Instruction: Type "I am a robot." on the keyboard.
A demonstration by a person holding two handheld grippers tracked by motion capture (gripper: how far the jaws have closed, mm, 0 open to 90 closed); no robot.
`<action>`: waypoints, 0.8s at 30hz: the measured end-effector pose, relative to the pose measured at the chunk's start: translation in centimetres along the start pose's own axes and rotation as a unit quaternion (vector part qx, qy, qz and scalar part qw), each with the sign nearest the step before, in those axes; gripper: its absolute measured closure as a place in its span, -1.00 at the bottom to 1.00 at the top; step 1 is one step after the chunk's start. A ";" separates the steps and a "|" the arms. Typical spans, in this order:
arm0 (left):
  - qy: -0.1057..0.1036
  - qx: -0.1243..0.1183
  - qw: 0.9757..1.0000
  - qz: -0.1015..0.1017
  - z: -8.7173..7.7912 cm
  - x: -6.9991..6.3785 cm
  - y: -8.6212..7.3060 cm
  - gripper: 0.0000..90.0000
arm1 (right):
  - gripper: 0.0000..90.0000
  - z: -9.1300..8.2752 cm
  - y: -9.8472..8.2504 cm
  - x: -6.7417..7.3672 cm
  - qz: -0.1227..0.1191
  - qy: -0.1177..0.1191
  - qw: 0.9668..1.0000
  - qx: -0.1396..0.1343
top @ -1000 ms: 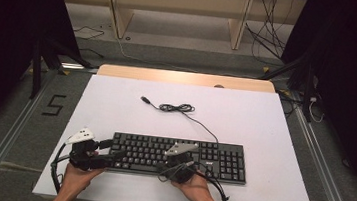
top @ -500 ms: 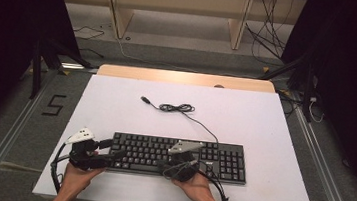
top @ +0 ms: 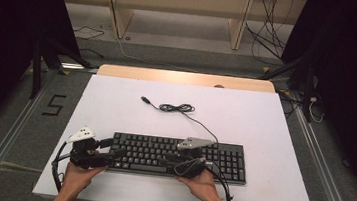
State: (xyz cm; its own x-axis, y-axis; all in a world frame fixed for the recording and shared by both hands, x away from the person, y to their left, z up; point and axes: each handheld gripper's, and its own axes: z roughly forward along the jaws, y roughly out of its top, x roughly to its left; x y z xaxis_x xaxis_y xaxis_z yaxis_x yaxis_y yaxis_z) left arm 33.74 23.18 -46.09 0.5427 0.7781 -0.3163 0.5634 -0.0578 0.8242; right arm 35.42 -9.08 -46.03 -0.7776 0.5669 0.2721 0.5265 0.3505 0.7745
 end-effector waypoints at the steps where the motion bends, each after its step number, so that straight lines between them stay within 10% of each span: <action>1: 0.002 0.001 1.000 0.000 0.0 0.0 0.0 -0.33 | 0.43 -0.1 0.0 0.0 0.001 0.001 1.000 -0.002; 17: 0.027 0.063 0.997 0.031 1.9 0.1 0.2 0.81 | -0.10 -1.6 0.0 -0.3 0.006 -0.016 1.000 -0.022; 24: 0.030 0.086 0.995 0.041 2.5 0.2 0.2 0.97 | -0.15 -1.9 -0.1 -0.5 0.006 -0.021 0.999 -0.025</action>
State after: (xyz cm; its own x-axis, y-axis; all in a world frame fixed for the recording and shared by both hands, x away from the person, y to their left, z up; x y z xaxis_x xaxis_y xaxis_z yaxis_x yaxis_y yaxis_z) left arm 35.50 21.74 -47.14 0.5563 0.8018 -0.2183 0.6201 -0.2257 0.7514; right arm 35.08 -10.81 -45.09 -0.7556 0.6023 0.2576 0.5170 0.3068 0.7991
